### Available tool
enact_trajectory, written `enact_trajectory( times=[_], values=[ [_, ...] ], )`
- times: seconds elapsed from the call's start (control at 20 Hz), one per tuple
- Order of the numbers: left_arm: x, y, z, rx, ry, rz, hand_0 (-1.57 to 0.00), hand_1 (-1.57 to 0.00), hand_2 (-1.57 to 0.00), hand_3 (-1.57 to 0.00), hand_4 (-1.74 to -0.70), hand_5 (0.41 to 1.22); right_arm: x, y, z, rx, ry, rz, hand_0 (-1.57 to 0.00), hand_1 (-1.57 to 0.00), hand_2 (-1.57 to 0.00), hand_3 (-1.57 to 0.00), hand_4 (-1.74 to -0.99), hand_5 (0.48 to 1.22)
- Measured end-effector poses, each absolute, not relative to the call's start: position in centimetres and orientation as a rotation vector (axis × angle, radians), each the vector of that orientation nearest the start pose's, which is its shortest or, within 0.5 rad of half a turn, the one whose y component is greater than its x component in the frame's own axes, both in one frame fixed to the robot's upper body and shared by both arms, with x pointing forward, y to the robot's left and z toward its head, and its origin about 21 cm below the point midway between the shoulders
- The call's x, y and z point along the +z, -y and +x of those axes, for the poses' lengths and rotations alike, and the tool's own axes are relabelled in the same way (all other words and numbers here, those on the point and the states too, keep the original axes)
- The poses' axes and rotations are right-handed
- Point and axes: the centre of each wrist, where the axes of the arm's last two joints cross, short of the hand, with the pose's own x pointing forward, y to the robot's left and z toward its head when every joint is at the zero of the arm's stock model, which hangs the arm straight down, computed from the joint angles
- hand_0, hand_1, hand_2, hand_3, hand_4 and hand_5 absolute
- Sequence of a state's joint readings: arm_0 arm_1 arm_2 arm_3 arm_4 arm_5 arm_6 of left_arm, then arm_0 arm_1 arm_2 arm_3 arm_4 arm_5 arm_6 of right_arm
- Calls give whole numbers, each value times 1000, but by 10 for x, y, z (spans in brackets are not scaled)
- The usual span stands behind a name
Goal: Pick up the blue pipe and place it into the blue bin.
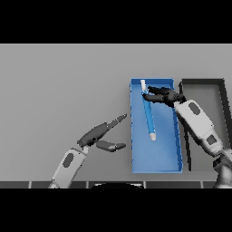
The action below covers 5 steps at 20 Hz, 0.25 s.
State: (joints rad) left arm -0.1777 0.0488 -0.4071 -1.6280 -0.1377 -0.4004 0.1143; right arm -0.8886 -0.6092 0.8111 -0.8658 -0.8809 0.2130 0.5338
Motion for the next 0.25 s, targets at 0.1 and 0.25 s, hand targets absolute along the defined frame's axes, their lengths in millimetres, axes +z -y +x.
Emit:
enact_trajectory(
  times=[0.1,0.25],
  values=[
    [48,-123,260,-907,1543,-430,1,1,1,1,-885,479,92,235,411,677,796,104,-212,-100,-24,-5,-1152,802],
    [48,-122,256,-909,1542,-438,1,1,1,1,-885,480,91,231,410,697,797,91,-212,-100,-24,-5,-1152,798]
  ],
)
